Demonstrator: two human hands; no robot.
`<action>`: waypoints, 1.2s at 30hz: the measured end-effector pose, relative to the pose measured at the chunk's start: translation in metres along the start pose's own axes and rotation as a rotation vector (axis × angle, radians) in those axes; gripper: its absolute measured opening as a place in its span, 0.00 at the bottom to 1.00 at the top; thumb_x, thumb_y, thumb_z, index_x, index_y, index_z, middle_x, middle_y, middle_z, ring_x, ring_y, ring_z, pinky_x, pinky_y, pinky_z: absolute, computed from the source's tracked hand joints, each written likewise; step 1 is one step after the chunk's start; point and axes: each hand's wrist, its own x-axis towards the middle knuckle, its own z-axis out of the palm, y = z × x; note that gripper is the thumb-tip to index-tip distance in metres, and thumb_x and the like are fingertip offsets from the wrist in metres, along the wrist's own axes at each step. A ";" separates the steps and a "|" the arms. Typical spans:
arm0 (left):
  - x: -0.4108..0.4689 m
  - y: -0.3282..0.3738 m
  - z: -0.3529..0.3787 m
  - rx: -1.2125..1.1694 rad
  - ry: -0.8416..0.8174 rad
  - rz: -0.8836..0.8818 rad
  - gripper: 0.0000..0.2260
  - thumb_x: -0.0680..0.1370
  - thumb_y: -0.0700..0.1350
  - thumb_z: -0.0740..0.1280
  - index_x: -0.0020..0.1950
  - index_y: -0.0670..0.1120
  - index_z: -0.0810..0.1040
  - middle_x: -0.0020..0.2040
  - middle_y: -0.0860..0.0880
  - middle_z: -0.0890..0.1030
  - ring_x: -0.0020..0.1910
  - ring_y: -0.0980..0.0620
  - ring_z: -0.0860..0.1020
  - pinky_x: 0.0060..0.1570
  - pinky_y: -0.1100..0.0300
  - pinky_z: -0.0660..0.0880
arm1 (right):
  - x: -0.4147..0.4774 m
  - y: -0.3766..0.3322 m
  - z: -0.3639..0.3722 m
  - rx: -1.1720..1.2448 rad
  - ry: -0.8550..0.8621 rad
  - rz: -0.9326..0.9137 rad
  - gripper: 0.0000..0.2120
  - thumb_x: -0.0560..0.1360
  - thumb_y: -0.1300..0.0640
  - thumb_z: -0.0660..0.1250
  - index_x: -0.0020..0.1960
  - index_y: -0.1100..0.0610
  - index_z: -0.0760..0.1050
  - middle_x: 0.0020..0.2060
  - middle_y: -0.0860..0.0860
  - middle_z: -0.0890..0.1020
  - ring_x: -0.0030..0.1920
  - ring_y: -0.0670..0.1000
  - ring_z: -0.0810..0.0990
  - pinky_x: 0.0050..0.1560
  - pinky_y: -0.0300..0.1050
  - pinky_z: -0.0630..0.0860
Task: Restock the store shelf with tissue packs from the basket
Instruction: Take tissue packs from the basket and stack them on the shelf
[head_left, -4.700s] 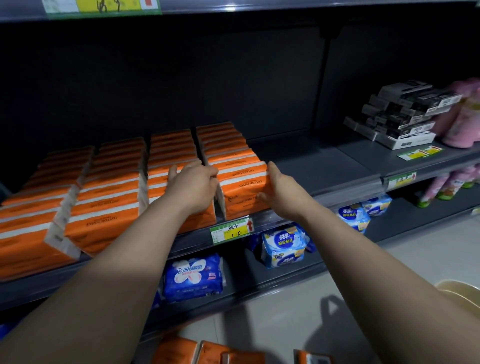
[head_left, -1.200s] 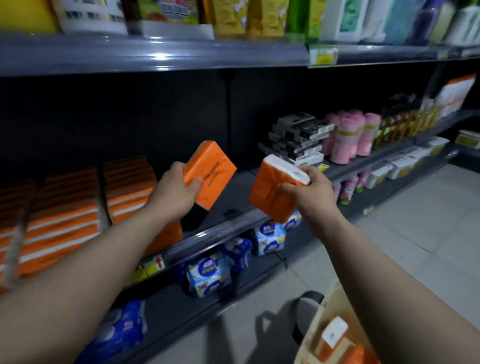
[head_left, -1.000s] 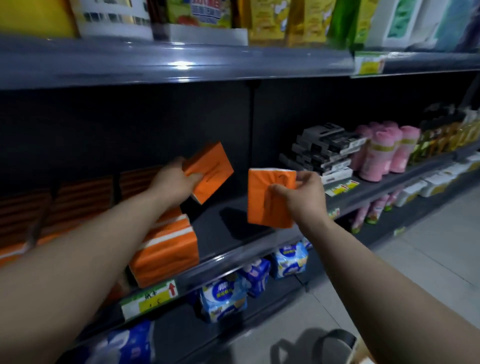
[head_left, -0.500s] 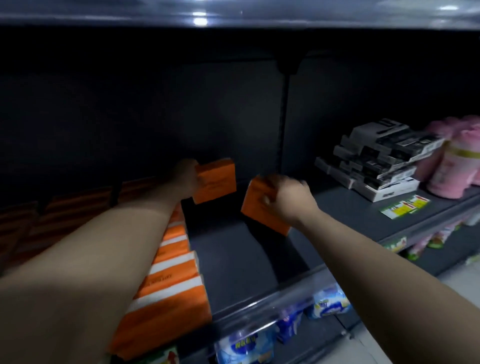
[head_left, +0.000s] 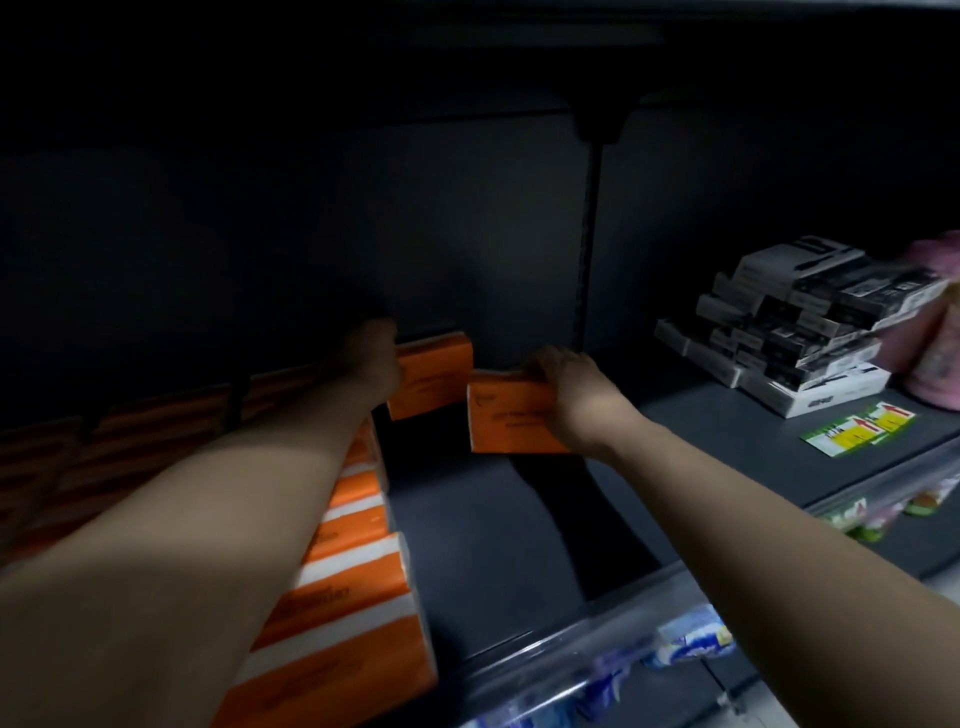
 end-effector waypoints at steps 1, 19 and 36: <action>-0.002 -0.001 -0.004 -0.017 0.002 -0.006 0.20 0.72 0.38 0.70 0.63 0.41 0.75 0.63 0.39 0.76 0.61 0.39 0.74 0.60 0.49 0.72 | 0.003 -0.005 0.004 0.024 0.015 -0.017 0.28 0.71 0.69 0.58 0.70 0.54 0.63 0.67 0.56 0.66 0.68 0.58 0.63 0.66 0.50 0.68; -0.054 -0.045 -0.043 -0.109 0.054 -0.027 0.10 0.77 0.52 0.65 0.54 0.48 0.76 0.52 0.46 0.81 0.52 0.45 0.78 0.51 0.54 0.74 | 0.047 -0.059 0.051 -0.178 0.311 -0.134 0.24 0.75 0.61 0.59 0.70 0.50 0.65 0.61 0.57 0.66 0.59 0.59 0.66 0.60 0.49 0.64; -0.157 0.038 -0.083 -0.045 -0.008 0.134 0.16 0.76 0.51 0.64 0.62 0.48 0.75 0.61 0.44 0.78 0.59 0.42 0.76 0.55 0.54 0.74 | -0.118 -0.032 -0.029 -0.241 0.245 -0.132 0.28 0.71 0.51 0.67 0.70 0.50 0.67 0.65 0.52 0.73 0.69 0.57 0.66 0.70 0.53 0.58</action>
